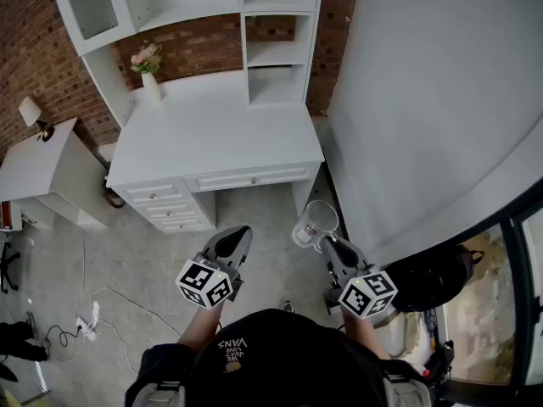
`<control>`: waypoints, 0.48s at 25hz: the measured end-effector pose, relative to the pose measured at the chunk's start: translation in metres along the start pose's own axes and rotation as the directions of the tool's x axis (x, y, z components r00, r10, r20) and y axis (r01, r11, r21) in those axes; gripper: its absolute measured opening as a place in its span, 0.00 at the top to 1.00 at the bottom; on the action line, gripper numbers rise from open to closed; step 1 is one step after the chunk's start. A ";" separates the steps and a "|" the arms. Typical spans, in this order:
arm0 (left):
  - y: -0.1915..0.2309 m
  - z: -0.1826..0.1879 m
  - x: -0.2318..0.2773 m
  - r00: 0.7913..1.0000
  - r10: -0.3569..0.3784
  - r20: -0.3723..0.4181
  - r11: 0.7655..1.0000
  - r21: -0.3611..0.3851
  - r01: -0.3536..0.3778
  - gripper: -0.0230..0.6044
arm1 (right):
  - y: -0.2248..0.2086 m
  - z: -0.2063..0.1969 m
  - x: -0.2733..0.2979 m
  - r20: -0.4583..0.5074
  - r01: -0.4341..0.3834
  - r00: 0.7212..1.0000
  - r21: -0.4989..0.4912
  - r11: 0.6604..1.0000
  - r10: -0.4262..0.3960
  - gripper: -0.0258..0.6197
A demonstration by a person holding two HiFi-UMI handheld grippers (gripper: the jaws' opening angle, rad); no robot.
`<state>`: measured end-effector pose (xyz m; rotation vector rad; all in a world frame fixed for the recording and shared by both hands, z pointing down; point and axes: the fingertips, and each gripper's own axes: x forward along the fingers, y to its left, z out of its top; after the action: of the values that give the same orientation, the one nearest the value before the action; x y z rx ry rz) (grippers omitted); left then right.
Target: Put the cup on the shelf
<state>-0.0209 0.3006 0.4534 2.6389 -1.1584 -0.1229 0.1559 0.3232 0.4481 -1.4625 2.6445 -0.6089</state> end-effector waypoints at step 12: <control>-0.005 -0.006 0.011 0.999 0.050 0.018 0.999 -0.008 -0.050 0.95 | -0.018 0.002 0.007 -0.011 -0.052 0.999 0.045 0.998 0.053 0.92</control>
<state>-0.0086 0.2964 0.4583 2.6053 -1.2267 -0.1414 0.1669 0.3083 0.4535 -1.3772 2.6512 -0.6698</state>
